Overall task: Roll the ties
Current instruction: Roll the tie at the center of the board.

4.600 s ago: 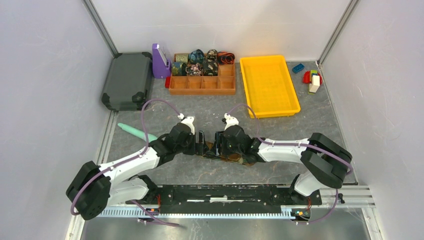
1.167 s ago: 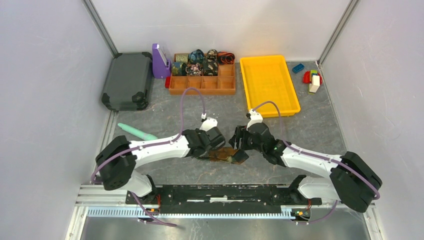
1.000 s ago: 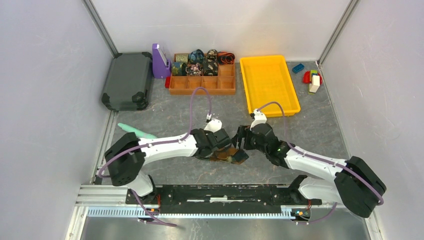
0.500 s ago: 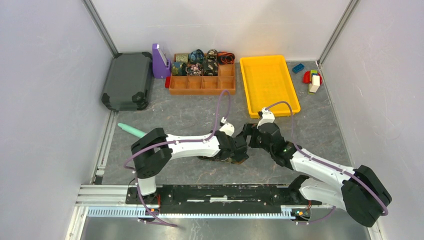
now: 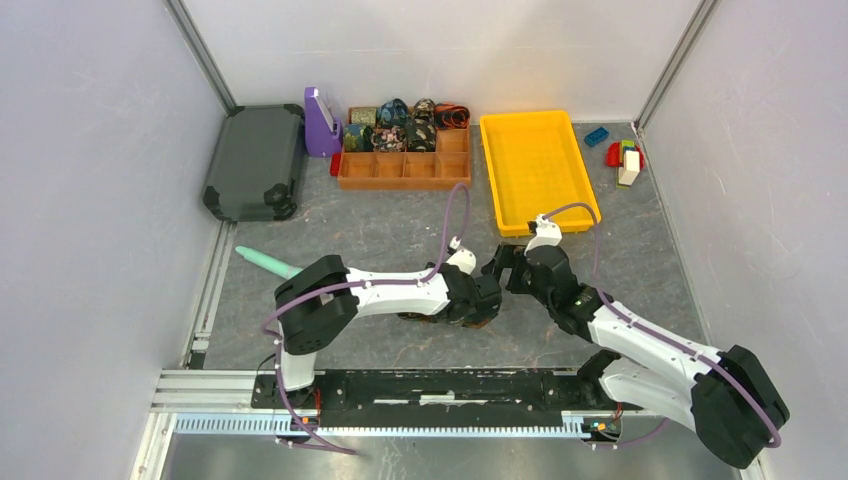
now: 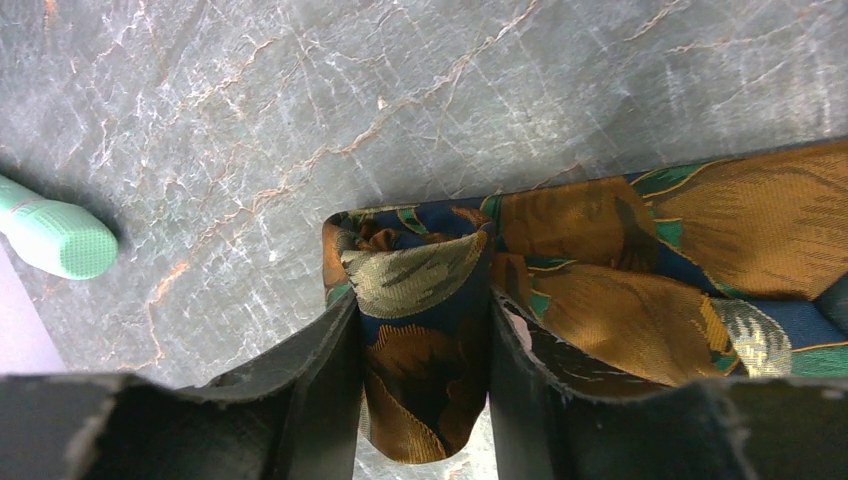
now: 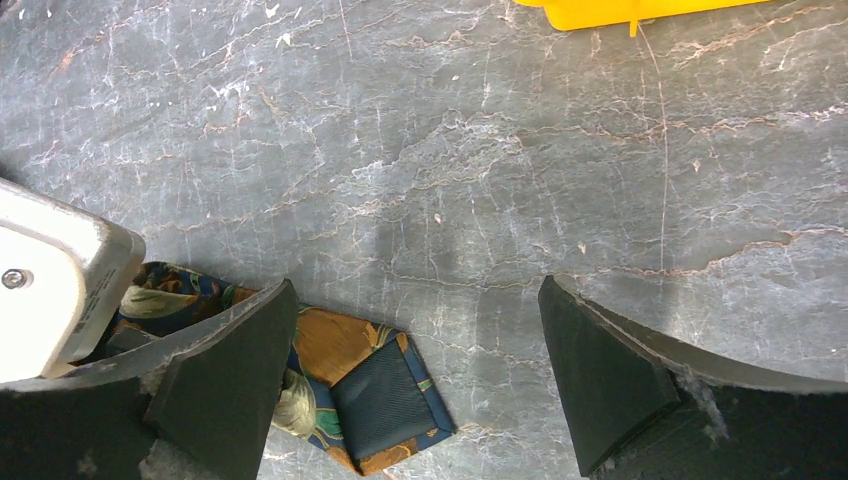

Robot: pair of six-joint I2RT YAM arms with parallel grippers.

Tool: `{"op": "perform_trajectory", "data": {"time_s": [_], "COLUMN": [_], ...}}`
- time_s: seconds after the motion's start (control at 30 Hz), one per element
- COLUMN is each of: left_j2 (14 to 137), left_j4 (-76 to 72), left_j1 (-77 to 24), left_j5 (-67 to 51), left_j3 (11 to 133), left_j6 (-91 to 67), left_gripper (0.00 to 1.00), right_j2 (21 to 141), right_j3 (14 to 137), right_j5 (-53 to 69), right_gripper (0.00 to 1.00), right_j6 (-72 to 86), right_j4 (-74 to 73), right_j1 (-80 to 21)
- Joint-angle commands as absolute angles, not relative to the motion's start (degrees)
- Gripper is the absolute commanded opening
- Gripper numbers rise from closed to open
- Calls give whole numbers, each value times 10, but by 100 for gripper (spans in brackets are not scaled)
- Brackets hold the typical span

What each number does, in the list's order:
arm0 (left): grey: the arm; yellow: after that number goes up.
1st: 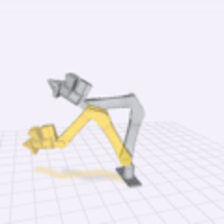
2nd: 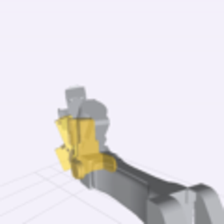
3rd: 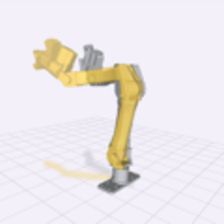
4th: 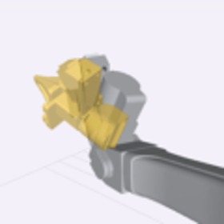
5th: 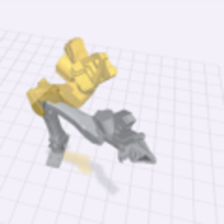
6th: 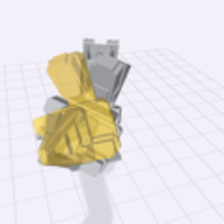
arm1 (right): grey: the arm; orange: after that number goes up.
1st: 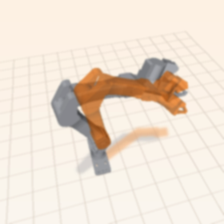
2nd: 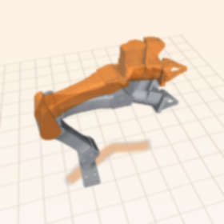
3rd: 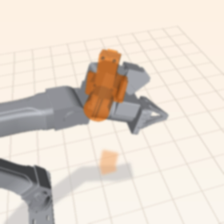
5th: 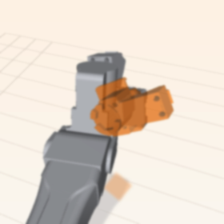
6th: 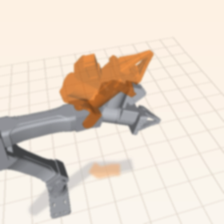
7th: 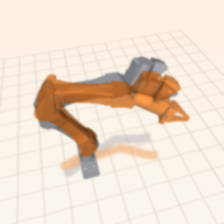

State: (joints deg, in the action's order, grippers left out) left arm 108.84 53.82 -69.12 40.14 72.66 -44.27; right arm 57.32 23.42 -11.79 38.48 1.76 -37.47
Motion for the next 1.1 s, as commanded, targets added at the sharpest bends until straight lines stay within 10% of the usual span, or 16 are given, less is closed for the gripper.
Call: {"op": "perform_trajectory", "data": {"time_s": [0.0,1.07], "left_j2": [1107,979], "left_j4": [448,453], "left_j1": [-694,-693], "left_j5": [313,322], "left_j3": [720,693], "left_j6": [-464,-429], "left_gripper": [53,69], "right_j2": [560,605], "right_j3": [232,260], "right_j5": [-132,-2], "right_gripper": [98,92], "right_j6": [379,380], "right_j4": [15,53], "right_j1": [-370,-372]}}
